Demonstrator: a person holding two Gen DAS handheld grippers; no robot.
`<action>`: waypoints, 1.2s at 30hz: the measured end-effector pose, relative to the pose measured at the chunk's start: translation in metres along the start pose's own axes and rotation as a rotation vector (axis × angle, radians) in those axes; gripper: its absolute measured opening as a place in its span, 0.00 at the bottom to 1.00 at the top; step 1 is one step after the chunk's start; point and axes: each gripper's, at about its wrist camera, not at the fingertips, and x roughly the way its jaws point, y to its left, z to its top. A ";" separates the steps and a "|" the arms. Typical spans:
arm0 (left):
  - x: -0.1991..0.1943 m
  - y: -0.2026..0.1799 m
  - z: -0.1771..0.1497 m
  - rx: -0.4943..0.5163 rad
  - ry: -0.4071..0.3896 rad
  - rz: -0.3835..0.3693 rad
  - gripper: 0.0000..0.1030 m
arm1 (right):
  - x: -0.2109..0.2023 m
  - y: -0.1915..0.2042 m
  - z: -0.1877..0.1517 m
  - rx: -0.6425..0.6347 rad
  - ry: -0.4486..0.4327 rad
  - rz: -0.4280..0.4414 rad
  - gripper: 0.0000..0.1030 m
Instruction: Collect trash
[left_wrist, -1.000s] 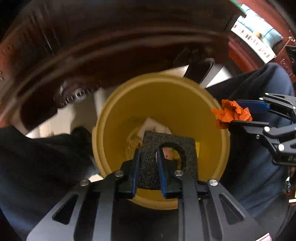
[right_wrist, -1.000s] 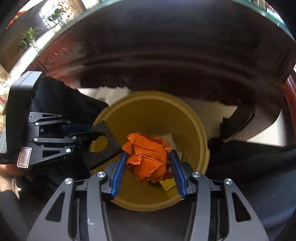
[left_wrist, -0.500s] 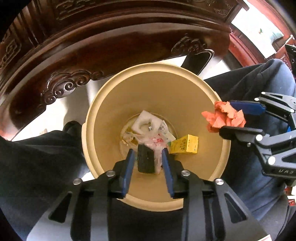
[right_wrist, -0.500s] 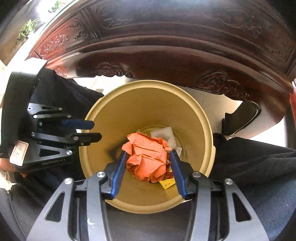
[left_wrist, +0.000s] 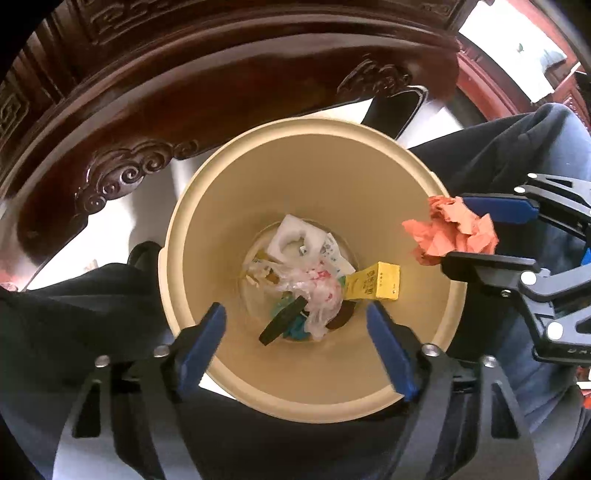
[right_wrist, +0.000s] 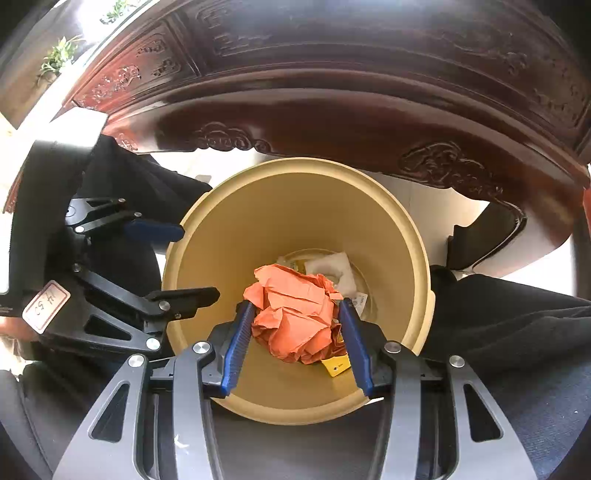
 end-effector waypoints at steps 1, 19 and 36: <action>0.000 0.000 0.000 -0.002 0.002 0.001 0.81 | 0.000 0.000 0.000 -0.001 0.001 0.001 0.46; 0.003 0.004 -0.001 -0.010 0.021 0.002 0.85 | 0.001 0.006 0.005 -0.035 0.013 -0.007 0.57; 0.000 0.000 -0.001 -0.001 0.019 0.005 0.85 | 0.003 0.008 0.004 -0.031 0.021 -0.001 0.60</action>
